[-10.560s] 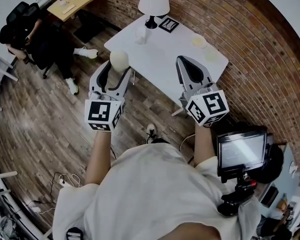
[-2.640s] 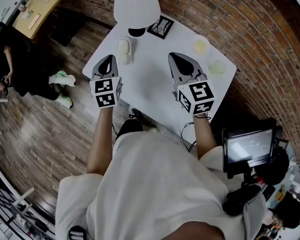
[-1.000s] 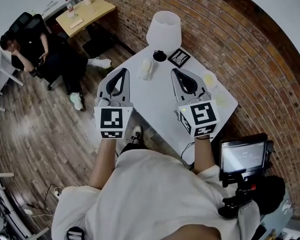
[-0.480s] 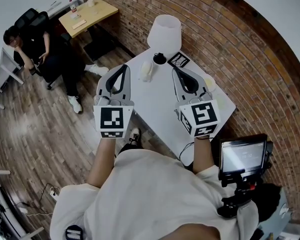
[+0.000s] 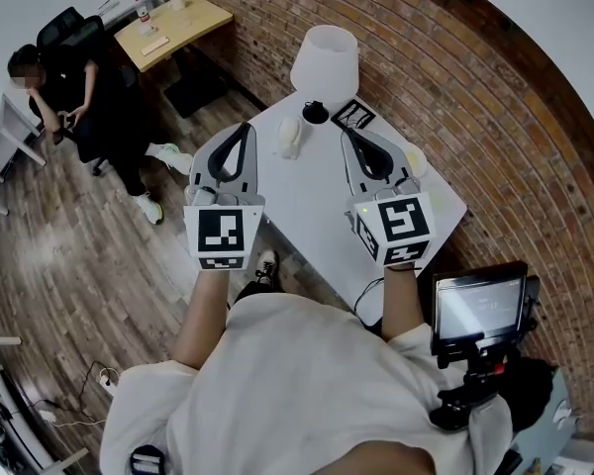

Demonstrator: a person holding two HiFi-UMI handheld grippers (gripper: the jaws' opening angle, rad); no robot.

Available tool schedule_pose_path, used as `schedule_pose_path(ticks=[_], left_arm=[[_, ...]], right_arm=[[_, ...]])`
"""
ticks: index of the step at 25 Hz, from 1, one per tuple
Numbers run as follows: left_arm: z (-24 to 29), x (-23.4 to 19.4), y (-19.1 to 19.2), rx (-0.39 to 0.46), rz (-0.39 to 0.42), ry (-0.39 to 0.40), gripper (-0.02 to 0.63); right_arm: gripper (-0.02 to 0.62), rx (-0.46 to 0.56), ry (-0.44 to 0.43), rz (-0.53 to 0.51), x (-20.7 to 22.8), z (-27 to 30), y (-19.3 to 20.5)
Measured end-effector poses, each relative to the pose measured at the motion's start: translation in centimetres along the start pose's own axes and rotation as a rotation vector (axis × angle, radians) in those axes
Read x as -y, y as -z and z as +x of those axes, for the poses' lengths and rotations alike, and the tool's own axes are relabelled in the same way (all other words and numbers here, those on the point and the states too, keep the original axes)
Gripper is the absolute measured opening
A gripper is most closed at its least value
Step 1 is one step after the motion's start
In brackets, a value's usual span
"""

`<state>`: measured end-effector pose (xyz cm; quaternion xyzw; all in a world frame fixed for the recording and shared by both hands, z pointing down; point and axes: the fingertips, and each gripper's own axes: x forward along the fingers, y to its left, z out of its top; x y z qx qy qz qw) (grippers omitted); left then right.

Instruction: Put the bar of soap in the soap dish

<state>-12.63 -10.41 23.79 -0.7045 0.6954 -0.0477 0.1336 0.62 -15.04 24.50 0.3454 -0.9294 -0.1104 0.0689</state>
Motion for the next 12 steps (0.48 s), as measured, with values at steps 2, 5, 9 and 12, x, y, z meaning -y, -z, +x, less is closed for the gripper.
schedule_pose_path(ticks=[2,5,9,12], left_arm=[[-0.02,-0.01,0.12,-0.003,-0.002,0.001,0.008],[-0.10,0.00,0.03,0.005,-0.003,0.006,0.008],[-0.03,0.13,-0.11,0.017,-0.002,0.014,0.008],[0.13,0.15,0.03,0.018,-0.006,0.016,0.008]], right_arm=[[0.003,-0.003,0.000,-0.001,-0.06,0.06,0.00],[0.003,-0.005,0.000,-0.001,-0.14,0.17,0.06],[0.003,-0.006,0.004,0.003,-0.03,0.32,0.32],[0.003,-0.006,0.003,0.003,0.08,0.45,0.46]])
